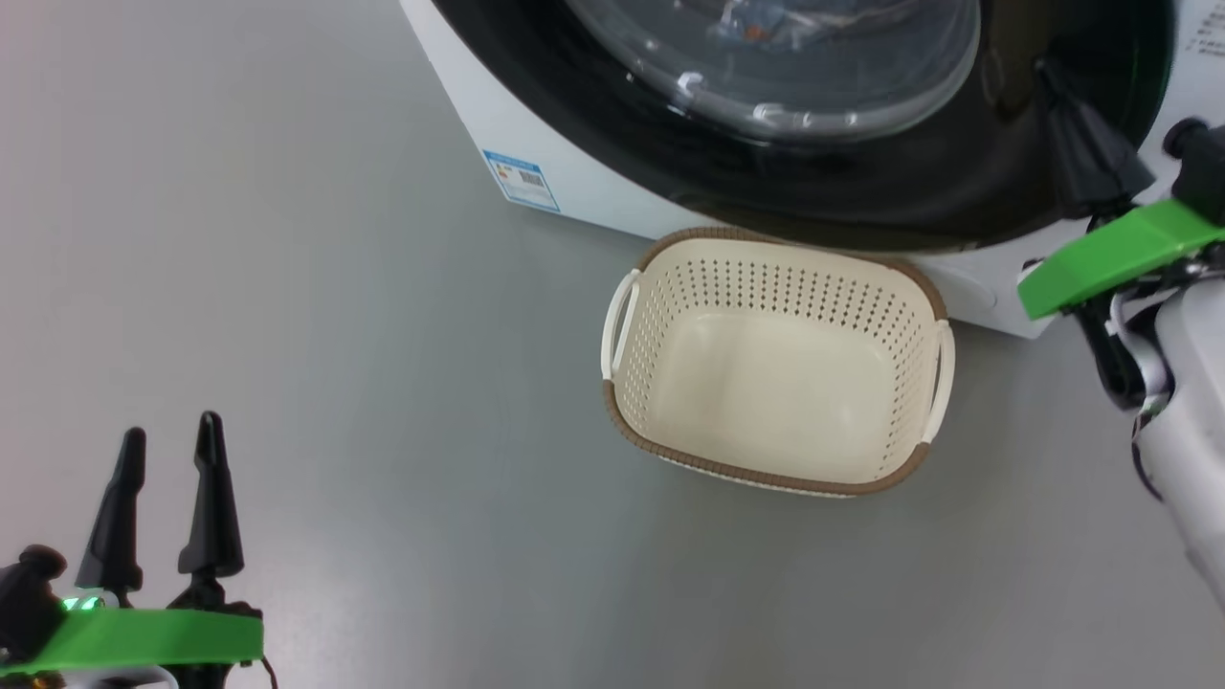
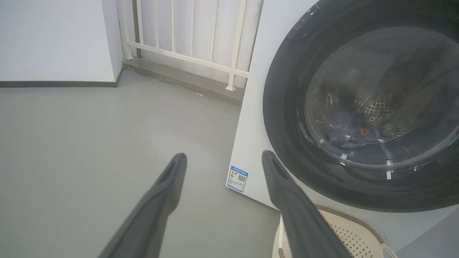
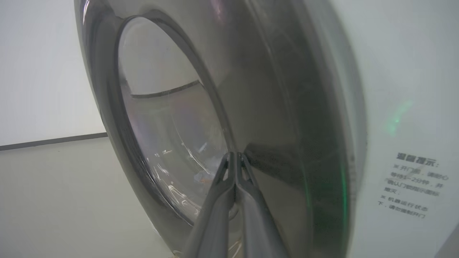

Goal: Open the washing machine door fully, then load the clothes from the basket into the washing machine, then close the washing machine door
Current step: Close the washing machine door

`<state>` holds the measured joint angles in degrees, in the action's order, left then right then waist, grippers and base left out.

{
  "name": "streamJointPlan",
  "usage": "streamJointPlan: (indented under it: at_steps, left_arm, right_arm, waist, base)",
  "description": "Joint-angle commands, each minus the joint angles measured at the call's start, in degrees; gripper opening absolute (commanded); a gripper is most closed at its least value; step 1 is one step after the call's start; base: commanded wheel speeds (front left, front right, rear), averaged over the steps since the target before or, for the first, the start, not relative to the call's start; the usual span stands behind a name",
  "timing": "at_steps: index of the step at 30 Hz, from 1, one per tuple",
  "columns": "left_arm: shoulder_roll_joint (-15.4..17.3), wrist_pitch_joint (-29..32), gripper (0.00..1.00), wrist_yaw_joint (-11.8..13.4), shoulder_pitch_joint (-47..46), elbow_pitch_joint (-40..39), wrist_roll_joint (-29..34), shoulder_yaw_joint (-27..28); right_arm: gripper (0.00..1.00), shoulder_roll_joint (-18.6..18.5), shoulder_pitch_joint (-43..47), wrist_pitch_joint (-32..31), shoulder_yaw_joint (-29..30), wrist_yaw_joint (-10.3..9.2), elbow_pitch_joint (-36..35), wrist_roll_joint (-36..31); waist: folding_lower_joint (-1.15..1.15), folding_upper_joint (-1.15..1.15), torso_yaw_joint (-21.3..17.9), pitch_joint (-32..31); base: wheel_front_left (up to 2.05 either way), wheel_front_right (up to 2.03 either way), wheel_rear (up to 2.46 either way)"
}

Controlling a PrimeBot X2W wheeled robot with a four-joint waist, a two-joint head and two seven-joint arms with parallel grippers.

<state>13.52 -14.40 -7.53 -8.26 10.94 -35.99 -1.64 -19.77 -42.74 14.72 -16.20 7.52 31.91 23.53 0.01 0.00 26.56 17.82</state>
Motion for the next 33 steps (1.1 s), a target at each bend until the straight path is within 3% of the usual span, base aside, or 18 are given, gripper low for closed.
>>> streamJointPlan:
  at_steps: [1,14,33]
  left_arm:
    - [1.73,-0.6,1.0,0.04,-1.74,-1.74,-0.42,2.5]
    - [2.27,-0.6,1.0,0.04,-3.15,-2.53,-0.83,2.27]
    - [2.93,-0.6,1.0,0.04,-2.43,-1.4,-0.44,1.74]
  right_arm:
    - [0.0,-0.82,-1.93,0.28,0.03,-0.03,-0.66,-0.42]
    - [0.0,-2.41,-9.78,0.28,0.98,-0.03,1.82,-0.2]
    - [0.0,-0.2,-5.41,0.28,0.63,-0.03,-0.34,1.15]
  waist:
    - [-0.01,0.0,-0.09,2.11]
    - [-0.01,0.0,-0.52,4.64]
    - [-0.01,0.0,-1.64,0.99]
  base:
    - [0.0,0.0,0.0]
    - [0.0,0.0,0.0]
    - [0.0,0.0,0.0]
